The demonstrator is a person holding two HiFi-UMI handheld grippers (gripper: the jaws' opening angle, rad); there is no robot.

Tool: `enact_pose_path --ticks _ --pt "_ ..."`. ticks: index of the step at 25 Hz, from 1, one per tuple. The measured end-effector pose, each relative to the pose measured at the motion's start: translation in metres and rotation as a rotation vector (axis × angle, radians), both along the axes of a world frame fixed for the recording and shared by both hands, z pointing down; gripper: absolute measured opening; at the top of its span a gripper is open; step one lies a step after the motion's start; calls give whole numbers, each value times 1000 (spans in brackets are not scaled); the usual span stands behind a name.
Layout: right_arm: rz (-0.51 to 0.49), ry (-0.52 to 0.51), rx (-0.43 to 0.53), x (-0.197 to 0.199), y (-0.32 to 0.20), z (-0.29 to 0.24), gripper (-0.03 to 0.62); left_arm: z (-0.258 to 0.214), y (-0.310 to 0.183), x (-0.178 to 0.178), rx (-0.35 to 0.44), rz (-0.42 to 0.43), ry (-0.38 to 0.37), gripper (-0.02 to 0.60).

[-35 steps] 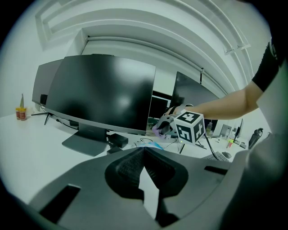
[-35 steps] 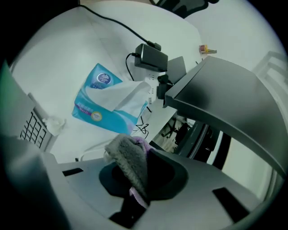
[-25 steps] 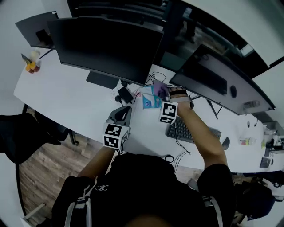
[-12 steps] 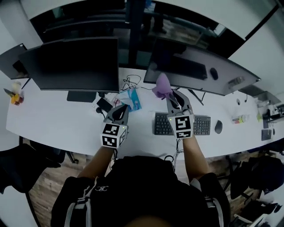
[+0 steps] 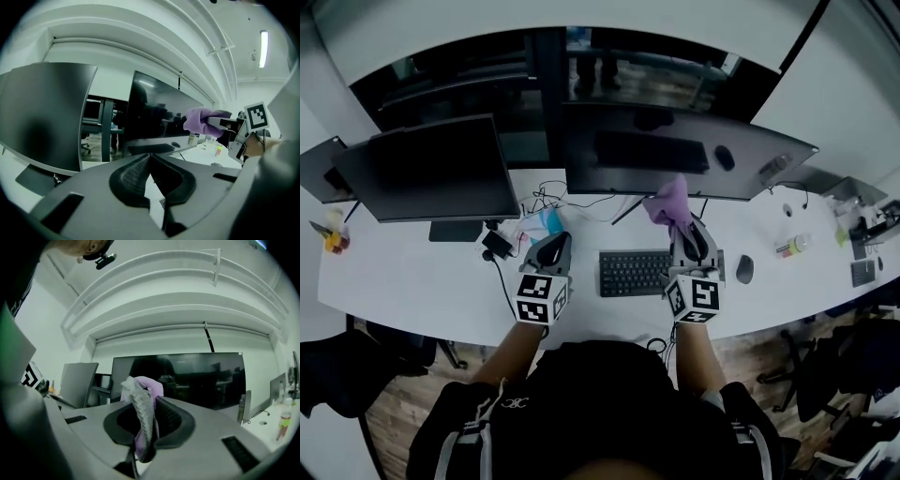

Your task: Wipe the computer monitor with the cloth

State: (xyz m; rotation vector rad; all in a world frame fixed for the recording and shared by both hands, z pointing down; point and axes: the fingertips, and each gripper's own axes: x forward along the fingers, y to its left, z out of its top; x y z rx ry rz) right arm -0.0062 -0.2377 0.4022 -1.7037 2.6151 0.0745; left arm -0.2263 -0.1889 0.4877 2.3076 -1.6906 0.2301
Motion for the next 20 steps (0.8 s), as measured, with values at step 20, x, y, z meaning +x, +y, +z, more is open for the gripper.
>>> enact_pose_path --ticks 20 --pt "-86 -22 -4 43 17 10 63 -21 17 55 39 -65 -52 14"
